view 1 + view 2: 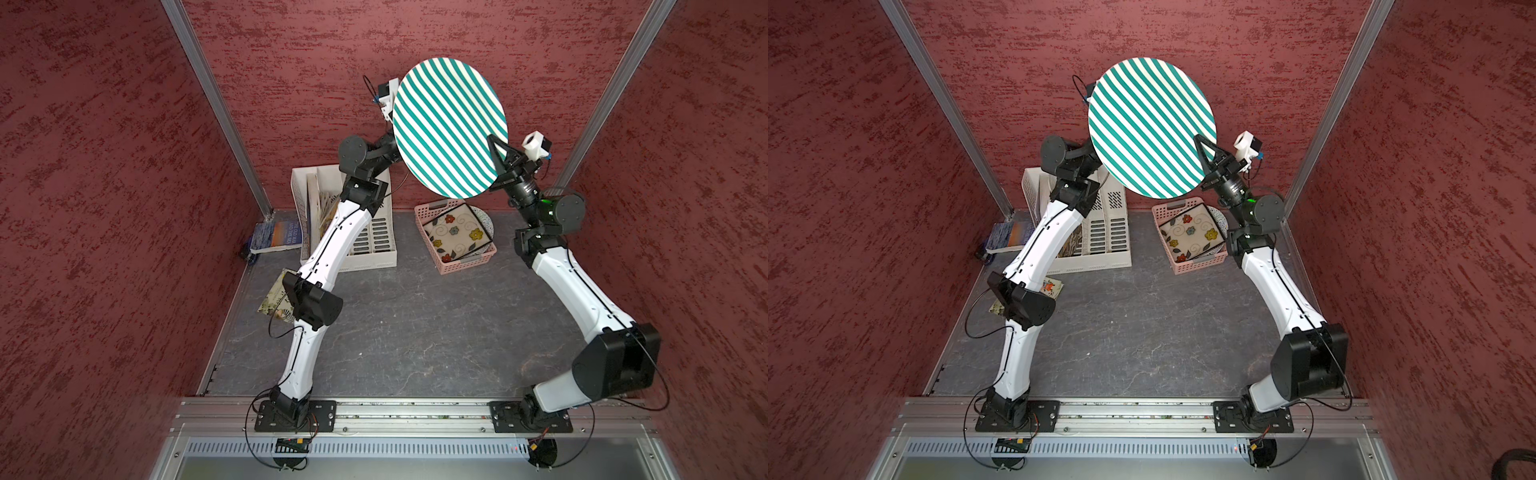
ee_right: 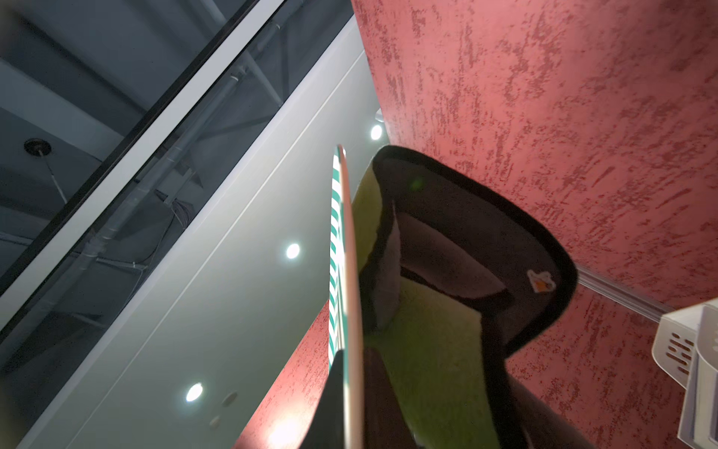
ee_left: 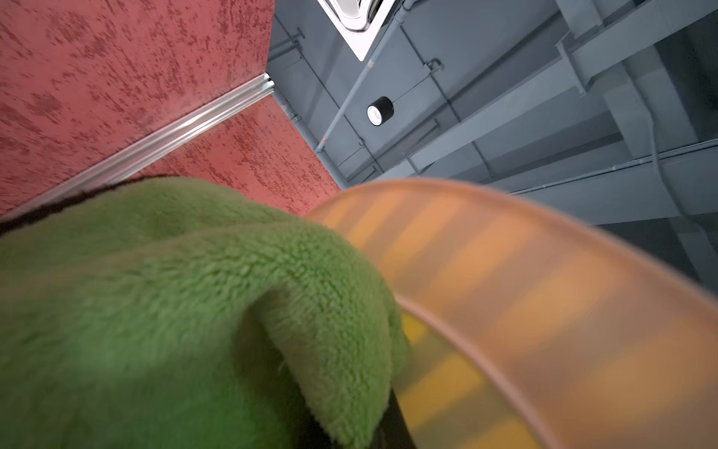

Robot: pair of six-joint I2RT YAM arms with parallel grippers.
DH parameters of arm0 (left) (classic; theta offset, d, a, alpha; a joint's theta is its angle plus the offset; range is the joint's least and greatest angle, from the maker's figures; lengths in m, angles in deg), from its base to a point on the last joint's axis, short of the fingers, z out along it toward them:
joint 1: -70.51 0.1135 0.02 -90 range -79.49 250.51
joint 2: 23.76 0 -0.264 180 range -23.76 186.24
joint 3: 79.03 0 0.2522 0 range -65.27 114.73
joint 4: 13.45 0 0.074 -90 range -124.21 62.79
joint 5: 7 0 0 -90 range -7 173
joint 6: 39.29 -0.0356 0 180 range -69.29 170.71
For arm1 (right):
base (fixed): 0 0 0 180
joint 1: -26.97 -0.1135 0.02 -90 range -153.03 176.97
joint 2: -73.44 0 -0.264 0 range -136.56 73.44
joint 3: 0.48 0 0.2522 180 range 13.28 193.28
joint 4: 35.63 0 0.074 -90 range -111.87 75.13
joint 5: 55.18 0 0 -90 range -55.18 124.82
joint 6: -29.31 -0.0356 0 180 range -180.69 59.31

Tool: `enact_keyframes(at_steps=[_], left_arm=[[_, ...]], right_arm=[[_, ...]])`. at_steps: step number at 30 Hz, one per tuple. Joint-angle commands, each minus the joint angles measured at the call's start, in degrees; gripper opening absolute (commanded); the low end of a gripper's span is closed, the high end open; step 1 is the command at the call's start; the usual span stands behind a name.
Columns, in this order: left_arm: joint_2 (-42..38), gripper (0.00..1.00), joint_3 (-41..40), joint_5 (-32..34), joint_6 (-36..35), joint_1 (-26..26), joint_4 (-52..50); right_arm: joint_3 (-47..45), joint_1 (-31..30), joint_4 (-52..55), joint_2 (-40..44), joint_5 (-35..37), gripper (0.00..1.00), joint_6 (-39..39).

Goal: Wipe the wet plate dry
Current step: Wipe the plate with towel.

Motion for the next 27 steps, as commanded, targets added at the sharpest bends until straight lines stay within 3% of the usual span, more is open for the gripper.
enact_keyframes(at_steps=[1,4,7,11,16,22,27], left_arm=[[0.59,0.00,2.05,-1.60,1.70,-3.53,6.18],[-0.36,0.00,1.97,-3.98,0.72,-2.14,3.76],[-2.16,0.00,2.04,-3.27,-1.13,0.82,2.23],[-2.22,0.00,2.10,-1.53,-1.54,3.09,2.89],[0.50,0.00,2.29,-1.57,0.49,0.50,4.36],[1.20,0.00,1.70,-3.78,0.27,-3.62,4.18],[-5.40,0.00,-9.77,-8.40,-6.05,-6.27,1.26]], right_arm=[[6.92,1.52,4.29,-3.62,1.40,0.00,4.36],[7.26,6.55,3.38,-4.76,6.19,0.00,3.00],[6.15,9.58,0.68,-4.56,3.48,0.00,1.17],[0.28,5.29,2.38,1.19,-3.39,0.00,5.97],[-1.57,1.00,6.05,4.21,-2.63,0.00,10.62],[7.43,2.56,8.37,-1.83,0.51,0.00,11.88],[12.54,7.74,11.52,-5.03,5.91,0.00,12.13]])
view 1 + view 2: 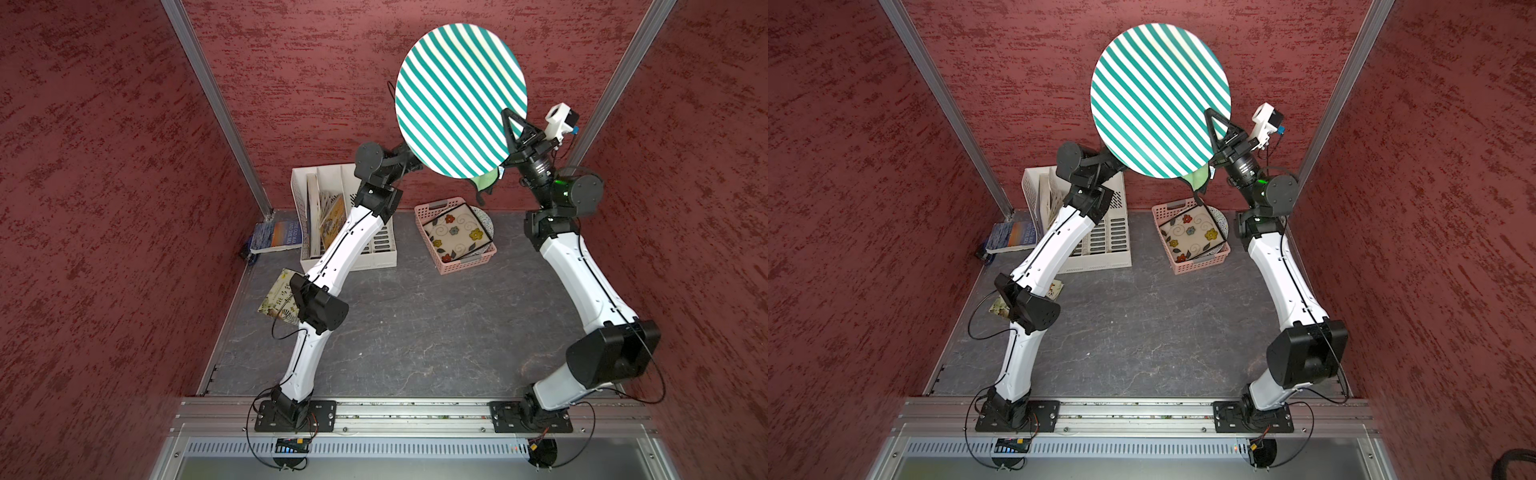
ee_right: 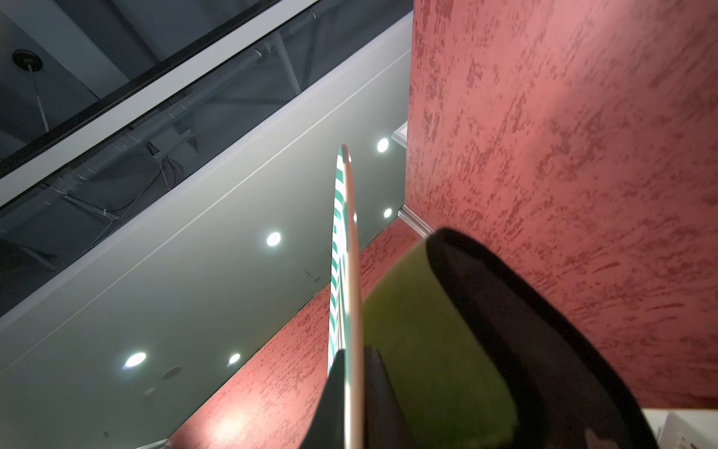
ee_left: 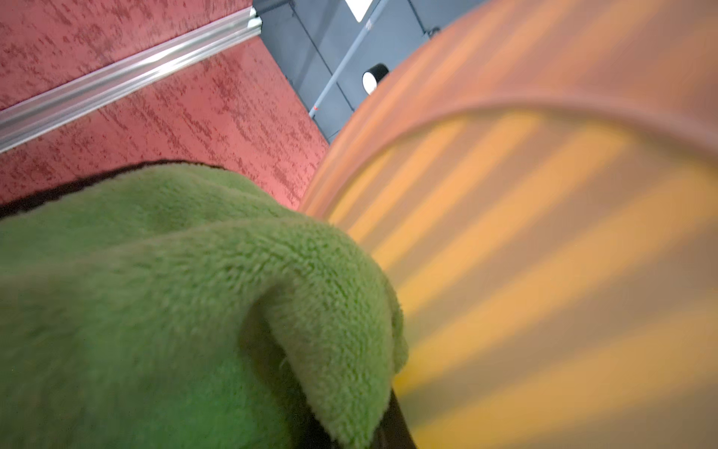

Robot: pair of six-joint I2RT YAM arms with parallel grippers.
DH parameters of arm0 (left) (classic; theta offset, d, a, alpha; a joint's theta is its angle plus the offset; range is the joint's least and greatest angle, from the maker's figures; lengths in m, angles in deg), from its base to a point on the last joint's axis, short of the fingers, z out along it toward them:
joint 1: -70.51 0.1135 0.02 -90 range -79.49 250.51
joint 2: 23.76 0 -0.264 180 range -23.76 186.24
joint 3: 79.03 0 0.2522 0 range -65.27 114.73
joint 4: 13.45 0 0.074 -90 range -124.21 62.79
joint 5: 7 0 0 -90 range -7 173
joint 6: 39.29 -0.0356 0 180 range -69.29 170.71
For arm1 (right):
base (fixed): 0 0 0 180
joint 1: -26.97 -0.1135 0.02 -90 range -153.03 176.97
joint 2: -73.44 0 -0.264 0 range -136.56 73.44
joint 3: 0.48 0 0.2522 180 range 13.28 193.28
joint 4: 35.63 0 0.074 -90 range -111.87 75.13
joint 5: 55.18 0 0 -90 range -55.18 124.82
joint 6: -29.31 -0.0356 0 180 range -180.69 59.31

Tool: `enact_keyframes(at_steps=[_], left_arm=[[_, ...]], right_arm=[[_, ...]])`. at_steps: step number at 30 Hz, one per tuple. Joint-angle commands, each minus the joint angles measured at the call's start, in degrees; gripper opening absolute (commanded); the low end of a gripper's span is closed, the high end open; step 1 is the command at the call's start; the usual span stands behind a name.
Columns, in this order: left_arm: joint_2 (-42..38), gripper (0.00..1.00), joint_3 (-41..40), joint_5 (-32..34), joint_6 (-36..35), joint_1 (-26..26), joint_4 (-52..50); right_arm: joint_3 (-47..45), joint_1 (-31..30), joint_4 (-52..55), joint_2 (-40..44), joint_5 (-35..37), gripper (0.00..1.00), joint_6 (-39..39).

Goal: Wipe the wet plate dry
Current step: Wipe the plate with towel.

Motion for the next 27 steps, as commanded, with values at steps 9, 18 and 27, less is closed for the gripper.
enact_keyframes(at_steps=[9,18,27], left_arm=[[-26.92,0.00,-22.97,23.95,-53.84,-7.75,-52.59],[-15.14,0.00,-1.88,41.22,-68.70,-12.20,-70.67],[-13.94,0.00,0.51,56.17,-69.70,-5.36,-76.62]], right_arm=[[-4.37,4.38,20.99,5.10,3.04,0.00,18.90],[-7.59,-1.33,32.88,12.58,1.12,0.00,35.55],[-14.96,-1.65,28.66,19.29,-9.67,0.00,35.67]])
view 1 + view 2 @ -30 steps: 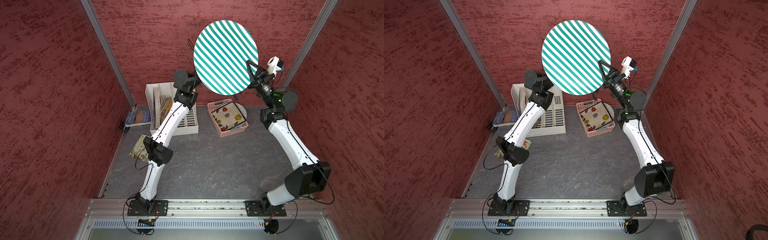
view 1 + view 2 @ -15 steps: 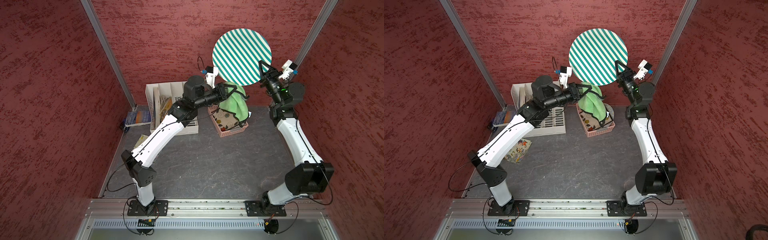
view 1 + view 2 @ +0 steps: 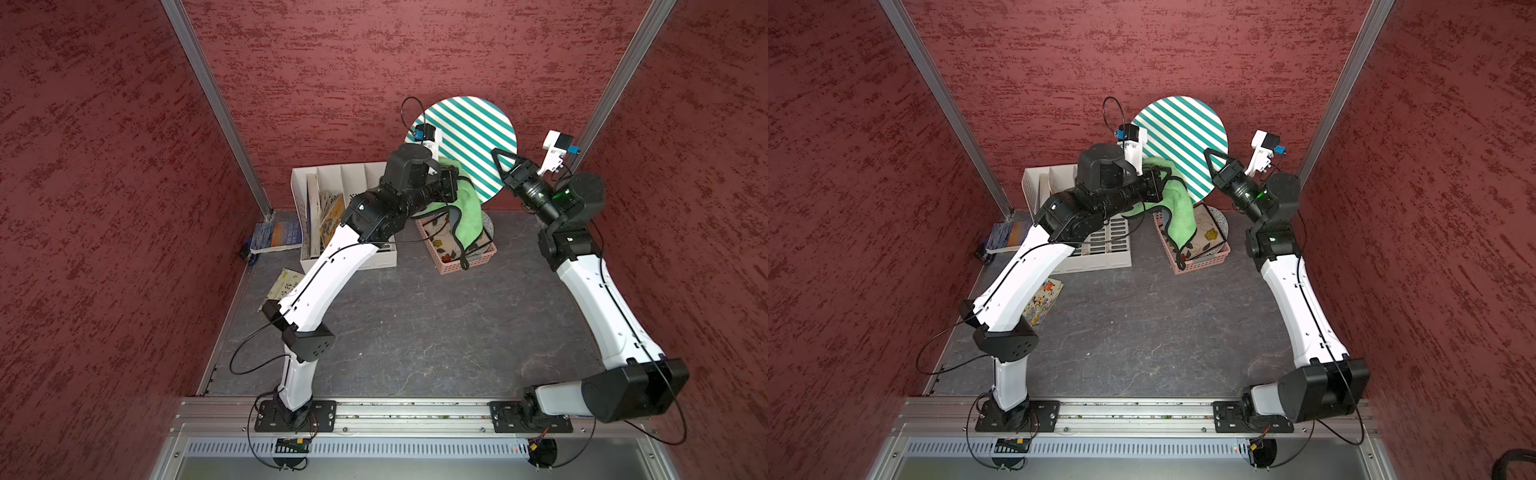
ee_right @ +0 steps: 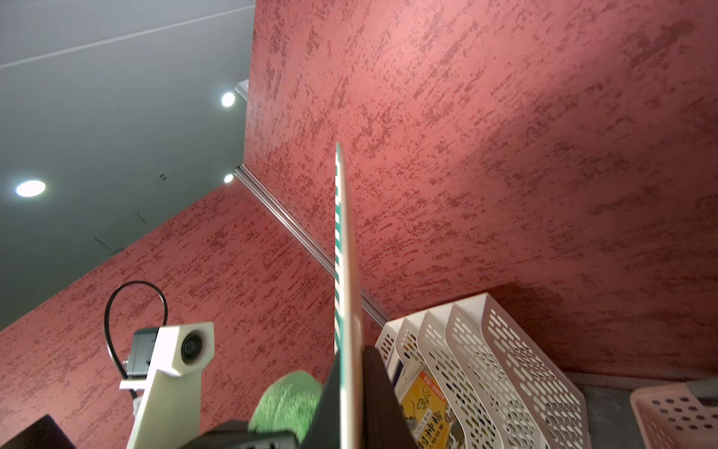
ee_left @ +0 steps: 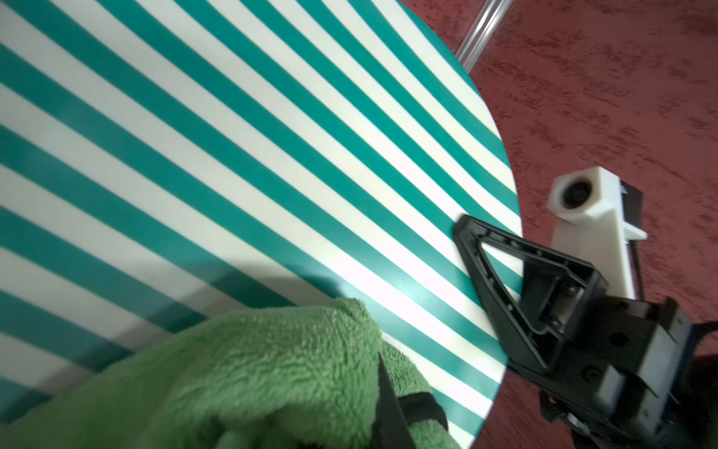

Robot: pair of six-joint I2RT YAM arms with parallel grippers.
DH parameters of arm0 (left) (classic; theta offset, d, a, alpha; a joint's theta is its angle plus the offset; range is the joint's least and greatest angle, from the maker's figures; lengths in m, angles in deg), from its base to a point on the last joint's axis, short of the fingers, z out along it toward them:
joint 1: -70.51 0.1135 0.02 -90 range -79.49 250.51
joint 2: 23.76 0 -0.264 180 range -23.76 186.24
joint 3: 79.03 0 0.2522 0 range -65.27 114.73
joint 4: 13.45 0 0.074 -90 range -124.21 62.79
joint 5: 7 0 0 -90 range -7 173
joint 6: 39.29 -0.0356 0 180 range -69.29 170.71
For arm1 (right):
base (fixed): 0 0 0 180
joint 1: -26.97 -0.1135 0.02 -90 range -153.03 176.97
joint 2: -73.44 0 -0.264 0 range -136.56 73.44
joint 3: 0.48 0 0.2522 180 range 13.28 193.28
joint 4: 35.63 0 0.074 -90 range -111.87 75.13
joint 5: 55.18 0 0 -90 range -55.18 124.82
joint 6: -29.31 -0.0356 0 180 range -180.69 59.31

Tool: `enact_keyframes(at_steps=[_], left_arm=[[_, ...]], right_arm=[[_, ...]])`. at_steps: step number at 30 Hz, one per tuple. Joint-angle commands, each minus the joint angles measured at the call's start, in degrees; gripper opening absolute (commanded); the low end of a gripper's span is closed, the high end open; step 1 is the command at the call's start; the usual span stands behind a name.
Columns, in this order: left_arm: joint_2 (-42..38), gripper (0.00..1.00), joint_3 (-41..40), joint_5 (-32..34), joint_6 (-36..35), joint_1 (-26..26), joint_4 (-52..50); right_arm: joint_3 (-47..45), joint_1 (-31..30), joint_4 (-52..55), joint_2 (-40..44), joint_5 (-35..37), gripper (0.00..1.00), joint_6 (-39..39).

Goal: Wipe the wet plate dry
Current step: Wipe the plate with towel.

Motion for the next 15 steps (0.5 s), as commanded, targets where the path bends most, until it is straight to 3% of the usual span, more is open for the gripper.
enact_keyframes(at_steps=[1,4,6,12,15], left_arm=[[-0.36,0.00,0.16,6.01,-2.62,6.01,-3.65],[0.33,0.00,0.46,-11.93,-3.23,8.99,-0.18],[2.07,0.00,1.88,-18.86,-3.24,8.43,1.88],[7.97,0.00,4.03,-31.56,2.17,5.13,6.15],[8.05,0.00,3.91,-31.35,1.54,4.58,3.89]], right_arm=[[-2.82,-1.15,-4.37,6.69,-9.37,0.00,1.51],[-5.83,-3.02,-3.36,8.48,-15.51,0.00,2.88],[-7.01,-5.09,-4.50,8.73,-17.20,0.00,2.69],[-0.59,-3.93,-2.40,5.59,-9.58,0.00,1.63],[4.10,-0.10,-0.14,4.13,-4.29,0.00,-1.38]])
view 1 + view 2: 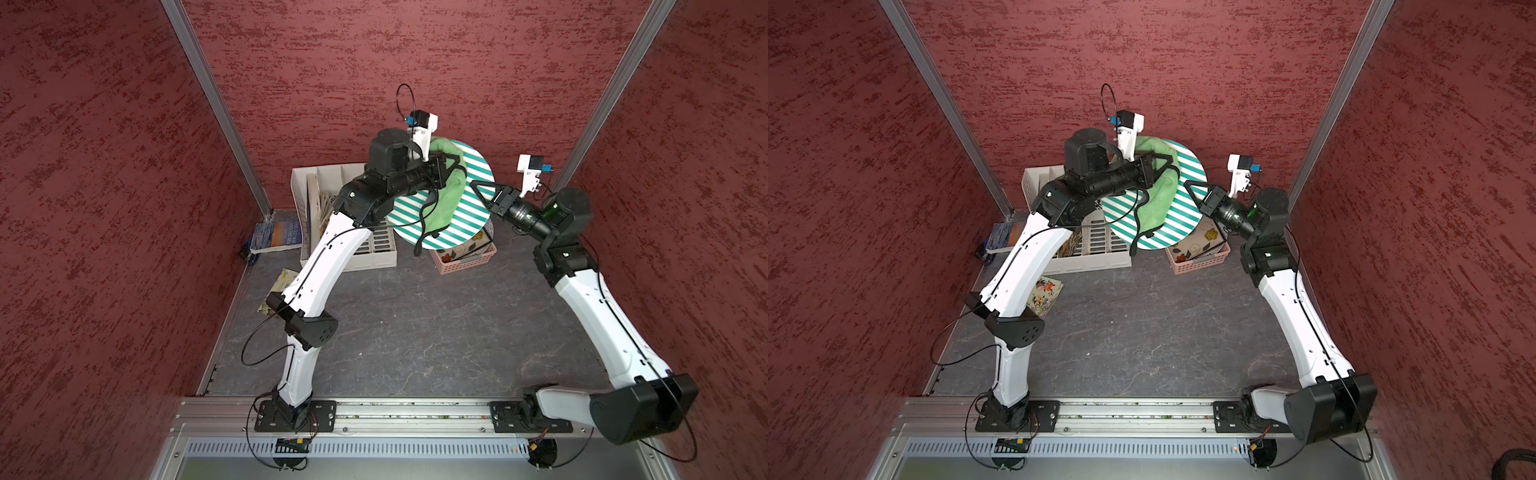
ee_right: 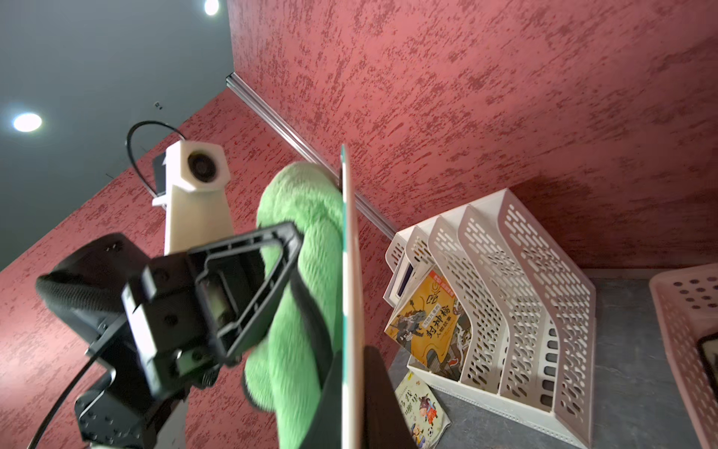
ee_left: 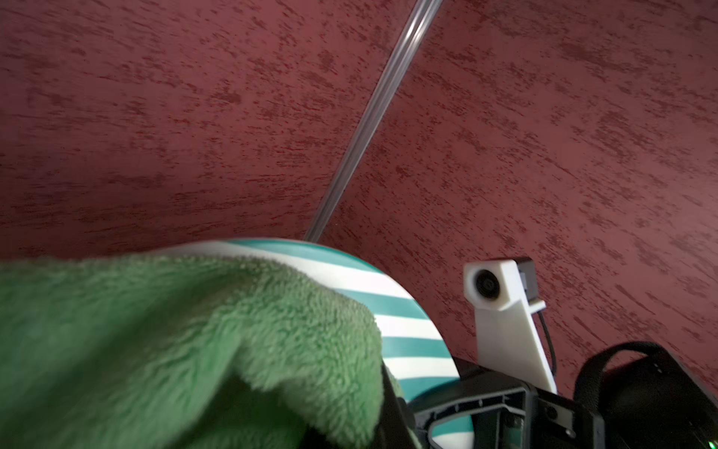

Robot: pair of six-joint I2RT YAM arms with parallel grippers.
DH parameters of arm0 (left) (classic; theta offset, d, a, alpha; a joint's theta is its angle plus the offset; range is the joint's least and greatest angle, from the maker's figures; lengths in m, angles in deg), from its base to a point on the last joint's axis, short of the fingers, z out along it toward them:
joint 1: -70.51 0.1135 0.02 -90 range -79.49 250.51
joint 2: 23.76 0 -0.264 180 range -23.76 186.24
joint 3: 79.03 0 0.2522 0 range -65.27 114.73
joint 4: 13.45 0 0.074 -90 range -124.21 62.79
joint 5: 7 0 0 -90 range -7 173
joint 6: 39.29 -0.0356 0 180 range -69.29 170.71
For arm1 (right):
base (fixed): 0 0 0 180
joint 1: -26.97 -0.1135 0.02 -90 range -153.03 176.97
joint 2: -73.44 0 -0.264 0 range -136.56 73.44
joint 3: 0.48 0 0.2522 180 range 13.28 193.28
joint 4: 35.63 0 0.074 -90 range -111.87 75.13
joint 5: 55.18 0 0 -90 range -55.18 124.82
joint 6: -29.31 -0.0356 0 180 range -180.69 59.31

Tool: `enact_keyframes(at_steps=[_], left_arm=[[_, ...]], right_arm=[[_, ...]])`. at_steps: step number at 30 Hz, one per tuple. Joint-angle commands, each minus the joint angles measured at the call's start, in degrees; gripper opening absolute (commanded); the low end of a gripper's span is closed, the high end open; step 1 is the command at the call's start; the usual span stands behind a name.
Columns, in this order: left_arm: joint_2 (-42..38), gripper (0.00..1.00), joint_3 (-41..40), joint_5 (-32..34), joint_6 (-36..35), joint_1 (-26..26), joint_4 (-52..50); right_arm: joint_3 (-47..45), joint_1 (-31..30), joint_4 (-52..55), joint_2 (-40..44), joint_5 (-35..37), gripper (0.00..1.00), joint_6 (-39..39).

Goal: Wipe the wet plate dry
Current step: Wipe the plate with towel, then place the plate at the center of the board.

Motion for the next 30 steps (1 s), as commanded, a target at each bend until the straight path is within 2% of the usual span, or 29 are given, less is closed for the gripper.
enact_keyframes(at_steps=[1,3,6,9,12,14,17,20,22,23,25,26,28,30], left_arm=[[1.88,0.00,-1.22,-4.06,0.67,-0.17,-4.69],[-0.58,0.00,-3.68,-3.06,2.48,2.28,-5.01],[-5.76,0.00,-9.87,-7.13,10.58,8.27,-0.68],[-10.47,0.00,-12.71,-7.05,10.53,12.07,0.13],[-14.78,0.00,-17.00,-5.51,10.00,14.49,-0.02],[-18.13,0.00,-23.08,-3.97,10.53,15.90,1.03],[-23.30,0.00,-32.03,-1.37,10.38,16.60,2.95],[-27.99,0.00,-40.33,2.72,10.81,16.95,3.08],[-31.14,0.00,-45.23,7.12,11.61,17.65,-0.23],[-32.64,0.00,-47.43,7.96,11.56,17.87,-0.57],[-35.93,0.00,-52.34,8.70,11.71,18.19,1.22],[-37.44,0.00,-54.78,8.76,11.87,18.30,2.67],[-40.50,0.00,-57.91,8.74,12.28,18.52,4.77],[-41.74,0.00,-59.02,8.44,12.16,18.52,5.50]], right_arm=[[5.62,3.29,-7.36,2.16,4.61,0.00,-4.56],[1.79,5.57,-6.07,4.92,9.08,0.00,-6.58],[-4.58,8.05,3.46,10.04,16.44,0.00,-6.00],[-10.65,8.85,7.94,14.63,18.58,0.00,-5.29],[-15.63,8.92,5.20,16.64,14.69,0.00,-6.52],[-18.09,8.90,1.14,16.44,8.01,0.00,-6.76],[-17.82,8.53,3.49,14.09,-2.97,0.00,-3.77],[-20.75,8.45,3.37,14.97,-6.89,0.00,-3.51],[-21.50,8.18,4.42,14.11,-10.99,0.00,-2.98],[-20.81,7.40,7.77,13.14,-13.27,0.00,-0.77],[-18.70,5.00,22.07,10.79,-15.42,0.00,11.90],[-18.32,3.39,27.41,9.72,-13.99,0.00,19.24],[-20.41,1.07,30.29,8.69,-11.10,0.00,27.55],[-23.83,0.02,27.52,7.97,-8.21,0.00,28.28]])
